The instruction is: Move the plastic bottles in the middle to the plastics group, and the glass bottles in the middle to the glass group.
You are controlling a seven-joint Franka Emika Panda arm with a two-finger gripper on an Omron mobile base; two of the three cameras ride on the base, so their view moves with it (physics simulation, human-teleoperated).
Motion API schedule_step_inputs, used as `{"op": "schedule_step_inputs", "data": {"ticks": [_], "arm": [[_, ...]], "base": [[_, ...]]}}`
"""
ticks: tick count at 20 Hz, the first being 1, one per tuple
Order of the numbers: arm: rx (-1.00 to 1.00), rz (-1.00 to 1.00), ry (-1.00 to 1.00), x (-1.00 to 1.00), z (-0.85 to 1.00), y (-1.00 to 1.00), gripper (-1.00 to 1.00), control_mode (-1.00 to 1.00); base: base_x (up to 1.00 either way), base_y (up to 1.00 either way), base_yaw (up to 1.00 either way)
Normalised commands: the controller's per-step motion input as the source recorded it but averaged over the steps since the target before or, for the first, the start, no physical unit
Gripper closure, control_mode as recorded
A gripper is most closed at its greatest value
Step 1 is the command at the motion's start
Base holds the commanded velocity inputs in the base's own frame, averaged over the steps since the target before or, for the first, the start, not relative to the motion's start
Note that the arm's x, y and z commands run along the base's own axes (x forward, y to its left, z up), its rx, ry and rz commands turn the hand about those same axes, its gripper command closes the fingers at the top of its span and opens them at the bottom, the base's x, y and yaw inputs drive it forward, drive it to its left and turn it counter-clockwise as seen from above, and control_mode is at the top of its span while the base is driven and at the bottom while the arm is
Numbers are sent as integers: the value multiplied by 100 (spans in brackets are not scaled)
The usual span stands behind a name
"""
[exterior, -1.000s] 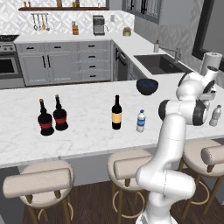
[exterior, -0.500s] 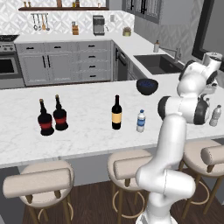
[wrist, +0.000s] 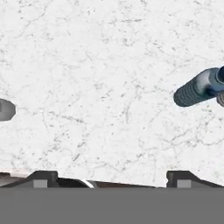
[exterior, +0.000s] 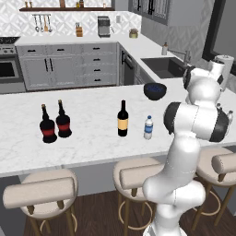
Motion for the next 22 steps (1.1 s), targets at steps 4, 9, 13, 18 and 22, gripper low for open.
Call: {"op": "schedule_step_inputs", "data": {"ticks": [4,9,13,18,22], "arm": [[-17,35,8,-74,5,100,-100,-100],[-9,32,4,-58,15,100,-100,-100],[1,25,-3,-18,16,100,-100,-100],[7,13,-7,-2,45,87,-100,-100],[5,0,-3,22,26,27,-100,-100]], "base": [[0,0,0],[0,0,0],[0,0,0],[0,0,0],[0,0,0]]}}
